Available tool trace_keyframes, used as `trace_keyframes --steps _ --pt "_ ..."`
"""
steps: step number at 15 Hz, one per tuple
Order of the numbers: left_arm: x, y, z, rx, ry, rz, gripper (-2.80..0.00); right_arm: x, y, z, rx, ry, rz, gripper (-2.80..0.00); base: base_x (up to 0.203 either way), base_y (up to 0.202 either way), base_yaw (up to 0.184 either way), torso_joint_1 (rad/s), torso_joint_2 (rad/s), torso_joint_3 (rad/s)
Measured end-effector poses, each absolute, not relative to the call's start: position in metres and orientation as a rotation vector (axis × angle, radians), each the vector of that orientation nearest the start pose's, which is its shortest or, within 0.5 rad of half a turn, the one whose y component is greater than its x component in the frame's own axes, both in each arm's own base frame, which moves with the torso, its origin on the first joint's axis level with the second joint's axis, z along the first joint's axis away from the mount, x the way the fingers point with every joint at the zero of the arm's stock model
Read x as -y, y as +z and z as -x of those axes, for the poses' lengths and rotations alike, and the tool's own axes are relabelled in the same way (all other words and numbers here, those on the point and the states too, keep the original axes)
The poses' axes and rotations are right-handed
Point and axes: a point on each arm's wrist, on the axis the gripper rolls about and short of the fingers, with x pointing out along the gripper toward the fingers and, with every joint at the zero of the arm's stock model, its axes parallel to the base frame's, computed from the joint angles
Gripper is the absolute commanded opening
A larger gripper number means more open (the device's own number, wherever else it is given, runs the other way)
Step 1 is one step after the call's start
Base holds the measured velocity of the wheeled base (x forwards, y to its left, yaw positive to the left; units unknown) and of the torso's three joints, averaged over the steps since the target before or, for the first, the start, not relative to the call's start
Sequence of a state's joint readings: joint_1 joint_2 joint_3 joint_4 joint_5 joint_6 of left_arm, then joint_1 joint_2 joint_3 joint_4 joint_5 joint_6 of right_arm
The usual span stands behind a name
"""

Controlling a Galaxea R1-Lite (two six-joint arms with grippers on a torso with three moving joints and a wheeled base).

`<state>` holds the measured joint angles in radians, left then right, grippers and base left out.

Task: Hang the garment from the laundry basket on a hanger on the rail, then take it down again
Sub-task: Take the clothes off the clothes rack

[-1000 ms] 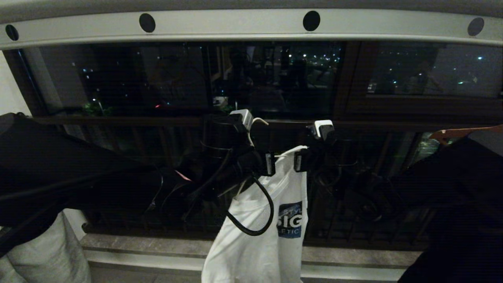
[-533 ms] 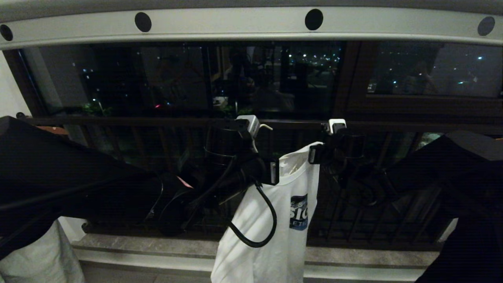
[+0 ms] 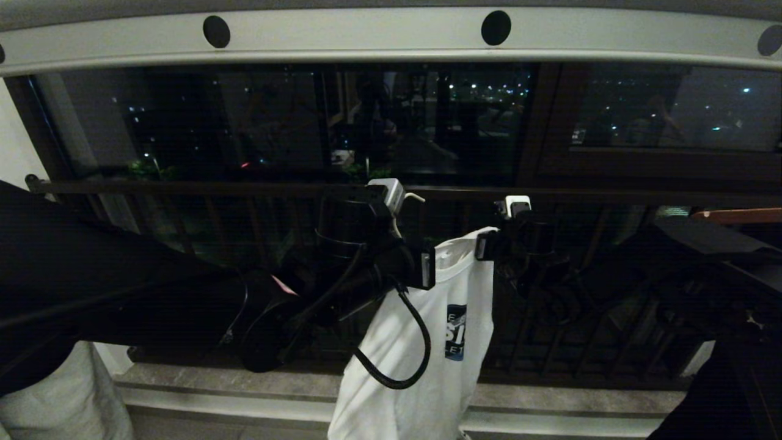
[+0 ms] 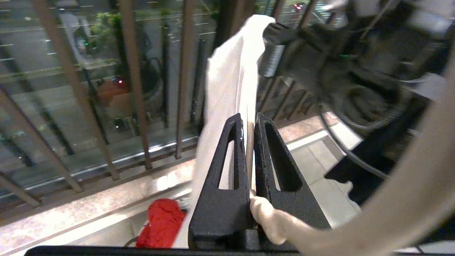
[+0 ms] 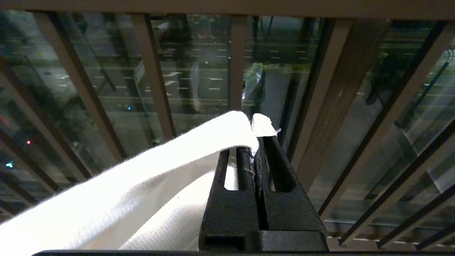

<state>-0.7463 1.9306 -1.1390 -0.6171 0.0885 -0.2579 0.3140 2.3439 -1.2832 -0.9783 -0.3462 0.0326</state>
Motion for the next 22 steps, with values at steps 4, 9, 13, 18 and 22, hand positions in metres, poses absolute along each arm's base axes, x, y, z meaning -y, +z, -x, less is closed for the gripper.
trace_keyframes --steps 4,9,13,18,22 --pt "0.263 0.191 -0.275 -0.255 -0.653 0.170 -2.80 -0.130 0.095 -0.449 -0.048 -0.067 -0.022 -2.80 0.000 0.000 0.000 0.000 0.00 0.000" --pt "0.264 0.195 -0.270 -0.248 -0.663 0.174 -2.80 -0.125 0.088 -0.457 -0.051 -0.088 -0.021 -2.80 0.000 0.000 0.000 0.000 0.00 0.000" --pt "0.263 0.197 -0.269 -0.242 -0.665 0.177 -2.80 -0.125 0.081 -0.458 -0.071 -0.090 0.006 -2.80 0.000 0.000 0.000 0.000 0.00 0.000" --pt "0.261 0.202 -0.268 -0.226 -0.664 0.186 -2.80 -0.139 0.071 -0.447 -0.110 -0.068 0.051 -2.80 0.000 0.000 0.000 0.000 0.00 0.000" --pt "0.263 0.199 -0.271 -0.227 -0.657 0.187 -2.80 -0.164 0.073 -0.417 -0.138 0.007 0.108 -2.80 0.000 0.000 0.000 0.000 0.00 0.000"
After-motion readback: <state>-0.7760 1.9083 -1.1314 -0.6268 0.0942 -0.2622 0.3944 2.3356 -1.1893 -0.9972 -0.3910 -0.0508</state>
